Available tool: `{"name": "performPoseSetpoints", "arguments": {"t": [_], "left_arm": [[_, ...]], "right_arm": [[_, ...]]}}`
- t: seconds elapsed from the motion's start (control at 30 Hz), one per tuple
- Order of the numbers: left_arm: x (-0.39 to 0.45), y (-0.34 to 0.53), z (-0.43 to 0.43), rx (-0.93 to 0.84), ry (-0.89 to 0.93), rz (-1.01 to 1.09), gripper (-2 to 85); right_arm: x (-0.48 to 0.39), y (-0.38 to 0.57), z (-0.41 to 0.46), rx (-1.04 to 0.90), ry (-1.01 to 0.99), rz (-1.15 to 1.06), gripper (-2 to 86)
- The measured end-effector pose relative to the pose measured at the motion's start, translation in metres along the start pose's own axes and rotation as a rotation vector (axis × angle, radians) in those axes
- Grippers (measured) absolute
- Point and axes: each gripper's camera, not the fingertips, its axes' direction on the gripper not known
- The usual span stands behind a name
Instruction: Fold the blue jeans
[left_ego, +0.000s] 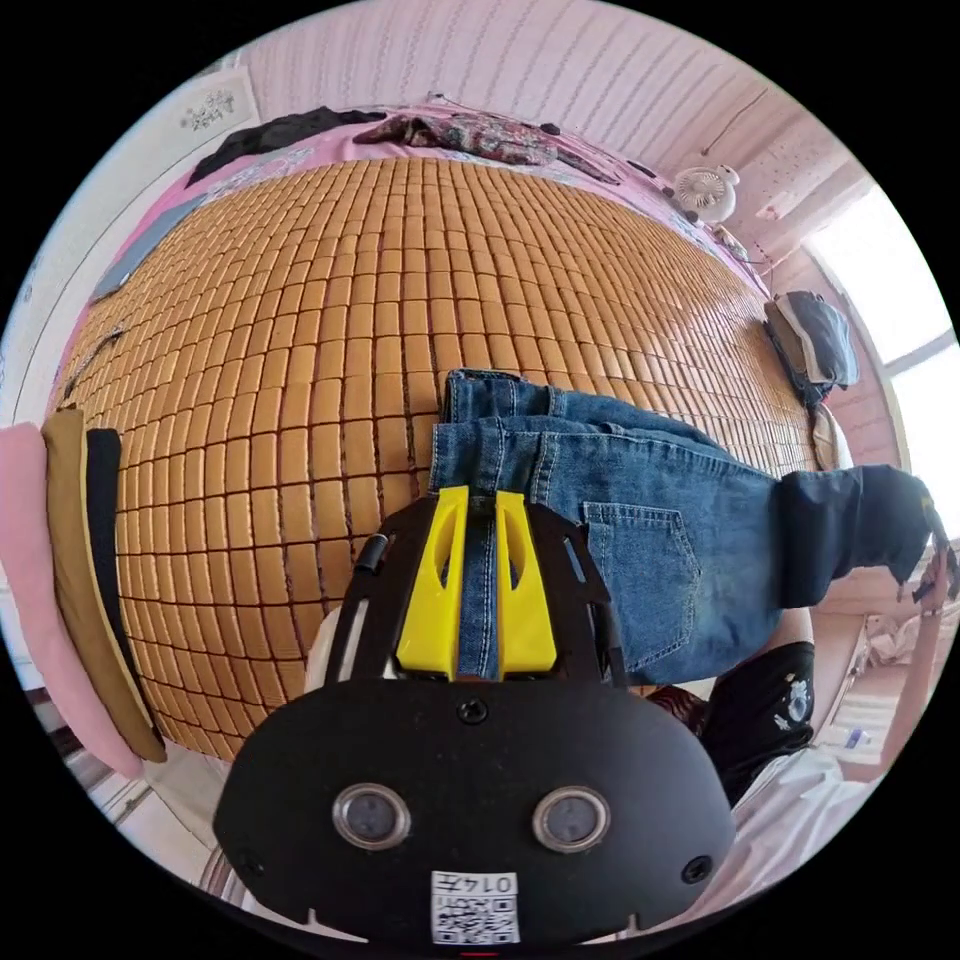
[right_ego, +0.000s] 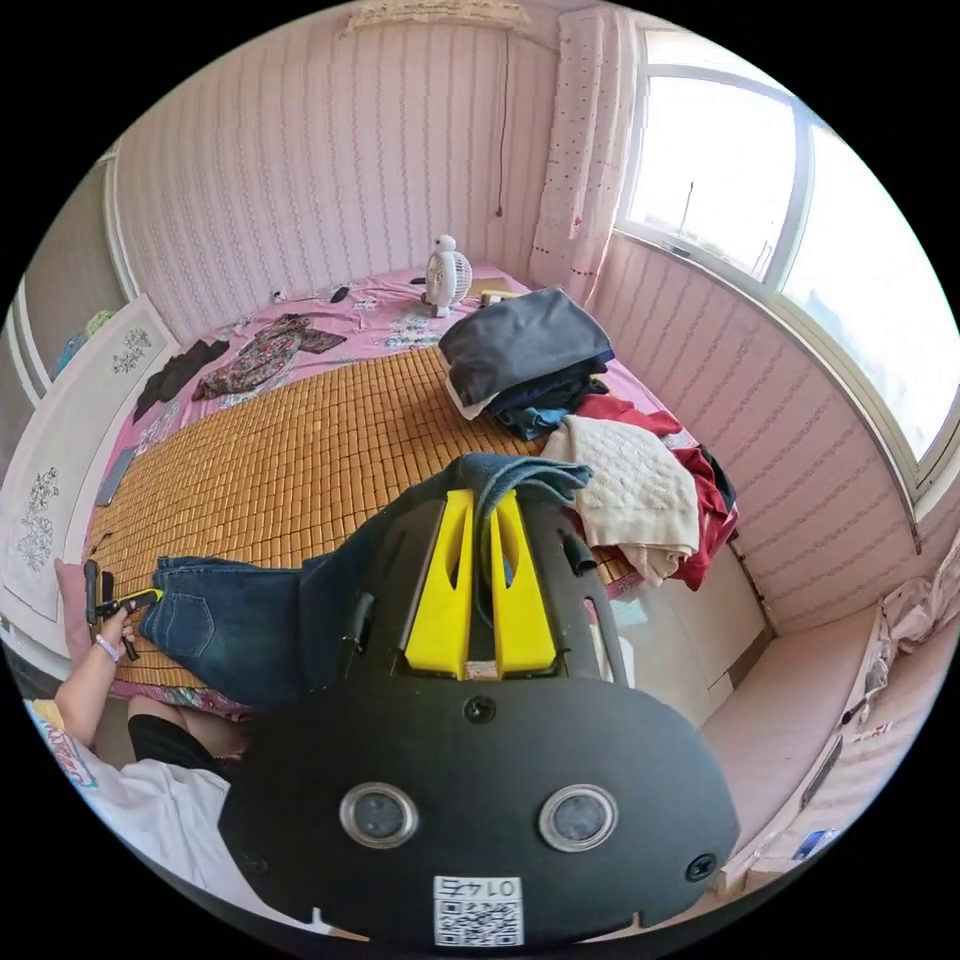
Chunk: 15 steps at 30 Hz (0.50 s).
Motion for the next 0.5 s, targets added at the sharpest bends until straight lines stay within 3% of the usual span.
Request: {"name": "performPoseSetpoints", "arguments": {"t": [0.13,0.3,0.4,0.5], "left_arm": [[-0.017,0.012,-0.027,-0.007,-0.048,0.014,0.2],[-0.096,0.062,-0.125,0.148,-0.243,-0.196,-0.7],[-0.136,0.09,-0.17,0.185,-0.276,-0.318,-0.8],[-0.154,0.105,-0.193,0.189,-0.295,-0.373,-0.8]], "right_arm": [[0.006,-0.021,0.014,0.032,0.017,-0.051,1.0],[0.022,-0.035,0.074,0.0,-0.069,-0.012,2.0],[0.037,-0.033,0.144,-0.118,-0.153,0.083,4.7],[0.047,-0.023,0.189,-0.23,-0.021,0.199,5.4]]}}
